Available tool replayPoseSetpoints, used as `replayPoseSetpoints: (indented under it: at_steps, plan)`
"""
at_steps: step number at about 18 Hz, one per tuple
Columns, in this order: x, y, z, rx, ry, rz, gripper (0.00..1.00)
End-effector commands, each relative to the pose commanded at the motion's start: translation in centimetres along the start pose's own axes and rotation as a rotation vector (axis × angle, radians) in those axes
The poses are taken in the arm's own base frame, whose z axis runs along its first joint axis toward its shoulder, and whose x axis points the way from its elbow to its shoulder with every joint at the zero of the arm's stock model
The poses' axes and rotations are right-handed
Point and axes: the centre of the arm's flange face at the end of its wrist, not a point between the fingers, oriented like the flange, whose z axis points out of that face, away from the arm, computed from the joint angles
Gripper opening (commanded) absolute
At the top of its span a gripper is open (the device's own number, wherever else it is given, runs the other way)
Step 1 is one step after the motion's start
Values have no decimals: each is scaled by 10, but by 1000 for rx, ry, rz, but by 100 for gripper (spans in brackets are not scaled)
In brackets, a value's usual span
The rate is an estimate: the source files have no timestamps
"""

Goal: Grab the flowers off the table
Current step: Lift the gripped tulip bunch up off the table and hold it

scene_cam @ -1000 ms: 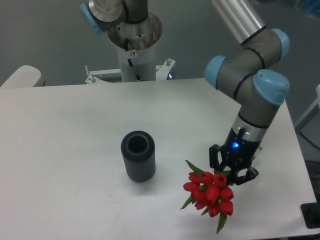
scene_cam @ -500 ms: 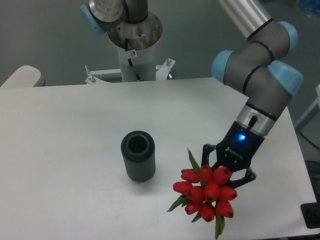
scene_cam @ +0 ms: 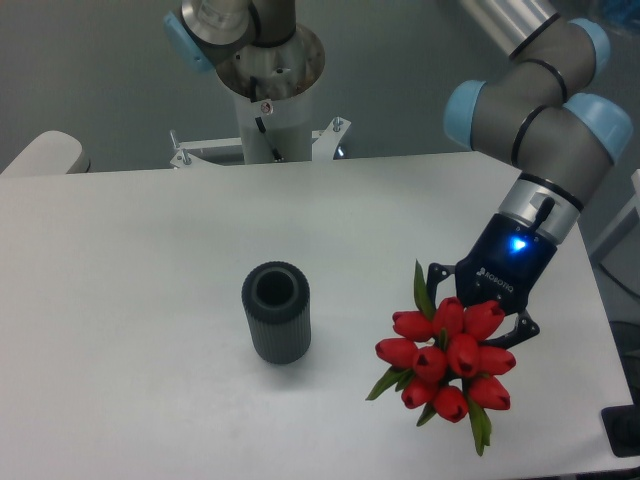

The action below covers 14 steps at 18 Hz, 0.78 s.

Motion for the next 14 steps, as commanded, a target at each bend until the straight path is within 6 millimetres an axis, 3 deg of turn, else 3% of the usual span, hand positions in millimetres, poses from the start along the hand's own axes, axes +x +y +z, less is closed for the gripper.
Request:
replayPoseSetpoints:
  at_steps: [14]
  plan:
    - [8,-8,-1,25,12,22,30]
